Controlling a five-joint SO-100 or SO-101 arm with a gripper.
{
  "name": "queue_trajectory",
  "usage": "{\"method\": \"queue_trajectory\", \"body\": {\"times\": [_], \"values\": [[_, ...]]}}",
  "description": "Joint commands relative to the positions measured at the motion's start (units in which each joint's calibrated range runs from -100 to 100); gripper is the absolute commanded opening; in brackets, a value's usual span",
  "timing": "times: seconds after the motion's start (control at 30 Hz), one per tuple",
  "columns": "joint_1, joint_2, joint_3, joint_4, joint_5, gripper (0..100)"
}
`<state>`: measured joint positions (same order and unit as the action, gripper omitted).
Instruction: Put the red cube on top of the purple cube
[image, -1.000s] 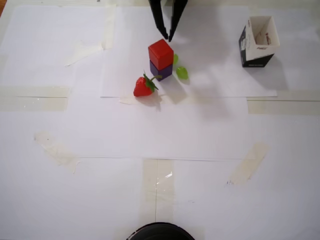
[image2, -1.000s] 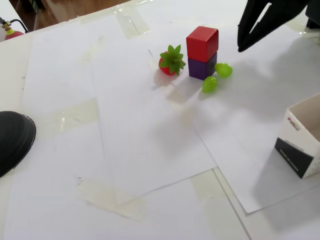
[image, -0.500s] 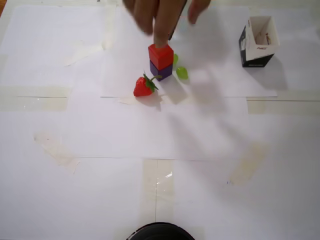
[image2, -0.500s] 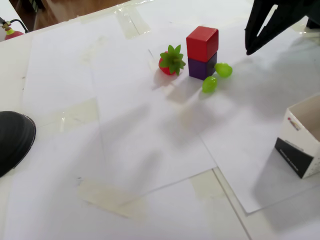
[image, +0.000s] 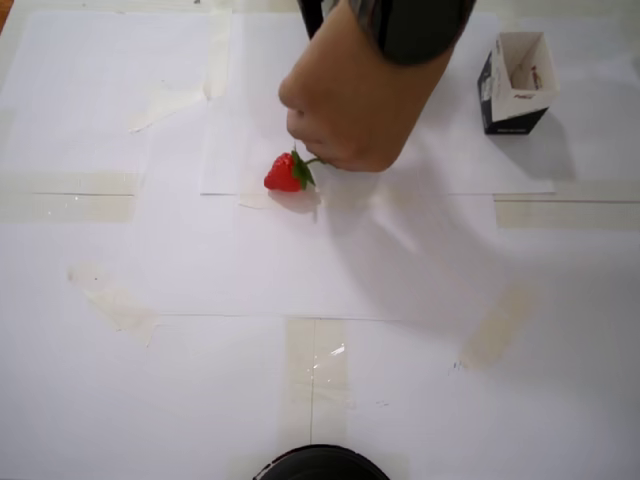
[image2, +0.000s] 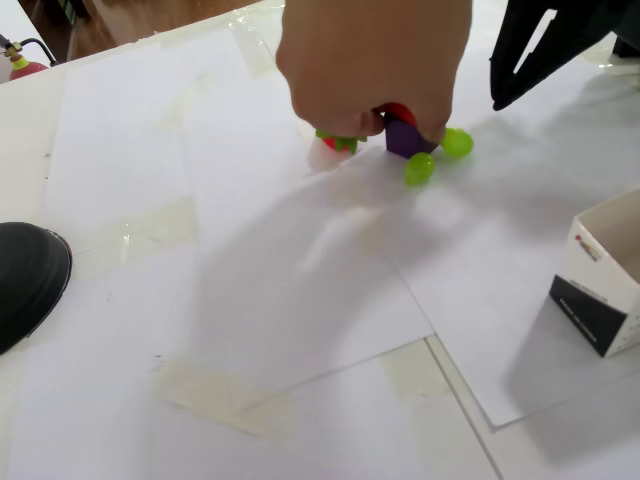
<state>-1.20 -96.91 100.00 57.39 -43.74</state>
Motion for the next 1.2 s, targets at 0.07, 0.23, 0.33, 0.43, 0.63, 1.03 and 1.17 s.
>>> {"method": "queue_trajectory", "body": {"times": [0.07,0.23,0.33,0.43,0.63,1.03,1.17], "values": [[0.5,-0.8,0.0,-0.4,-0.4,0],[0.8,-0.8,0.0,-0.2,-0.3,0],[0.8,-0.8,0.0,-0.3,-0.4,0],[0.8,-0.8,0.0,-0.3,-0.5,0],[1.6,-0.8,0.0,-0.4,-0.2,0],[0.5,-0.8,0.0,-1.0,-0.1,0],[0.7,-0.8,0.0,-0.8,0.1,0]]}}
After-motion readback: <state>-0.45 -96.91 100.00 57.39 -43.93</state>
